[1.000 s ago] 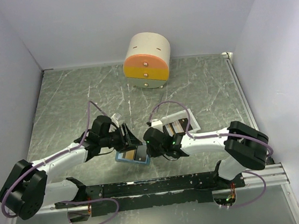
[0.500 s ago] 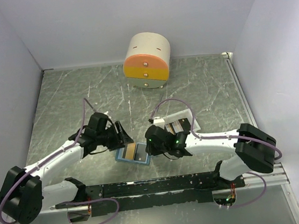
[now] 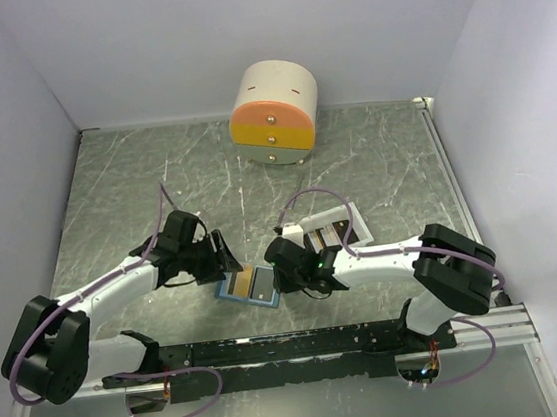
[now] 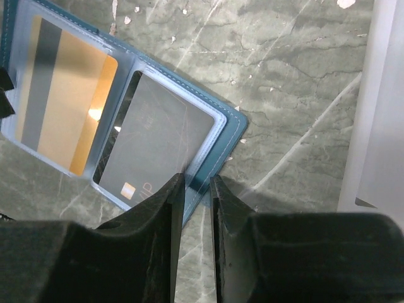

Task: Put the credit cards into the card holder
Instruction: Insert the credit card into the card holder.

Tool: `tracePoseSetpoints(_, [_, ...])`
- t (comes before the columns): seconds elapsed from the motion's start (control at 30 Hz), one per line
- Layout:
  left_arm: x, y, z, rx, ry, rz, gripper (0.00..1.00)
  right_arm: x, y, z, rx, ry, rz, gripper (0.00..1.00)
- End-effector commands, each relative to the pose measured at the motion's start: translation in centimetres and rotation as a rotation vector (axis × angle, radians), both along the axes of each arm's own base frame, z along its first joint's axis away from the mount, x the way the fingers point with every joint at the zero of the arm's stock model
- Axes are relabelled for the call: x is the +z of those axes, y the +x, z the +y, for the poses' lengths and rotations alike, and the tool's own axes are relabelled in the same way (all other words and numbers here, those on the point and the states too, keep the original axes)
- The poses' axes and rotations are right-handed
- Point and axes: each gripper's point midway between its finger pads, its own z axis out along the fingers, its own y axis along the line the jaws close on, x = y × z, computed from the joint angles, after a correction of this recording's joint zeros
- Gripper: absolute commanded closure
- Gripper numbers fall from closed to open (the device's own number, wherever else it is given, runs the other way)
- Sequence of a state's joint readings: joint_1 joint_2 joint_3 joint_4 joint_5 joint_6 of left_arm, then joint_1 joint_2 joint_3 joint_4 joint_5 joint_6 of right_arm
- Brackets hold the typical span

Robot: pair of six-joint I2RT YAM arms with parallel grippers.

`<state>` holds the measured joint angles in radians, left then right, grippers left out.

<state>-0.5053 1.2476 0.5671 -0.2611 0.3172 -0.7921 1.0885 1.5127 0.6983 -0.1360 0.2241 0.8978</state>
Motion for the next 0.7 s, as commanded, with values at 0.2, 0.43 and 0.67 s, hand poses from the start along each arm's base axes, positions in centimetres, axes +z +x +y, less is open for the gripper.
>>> tracePoseSetpoints(0.2, [-1.1, -0.2, 0.1, -0.028, 0.000, -0.003, 0.31, -0.6, 0.5, 0.1, 0.003, -0.019, -0.021, 0.78])
tracePoseSetpoints(0.43, [-1.8, -0.4, 0.5, -0.025, 0.029, 0.006, 0.31, -0.7, 0.4, -0.1, 0.004, -0.024, -0.021, 0.78])
tracePoseSetpoints(0.67, [-1.7, -0.4, 0.7, -0.020, 0.032, -0.006, 0.31, -0.6, 0.5, -0.1, 0.004, -0.025, -0.025, 0.79])
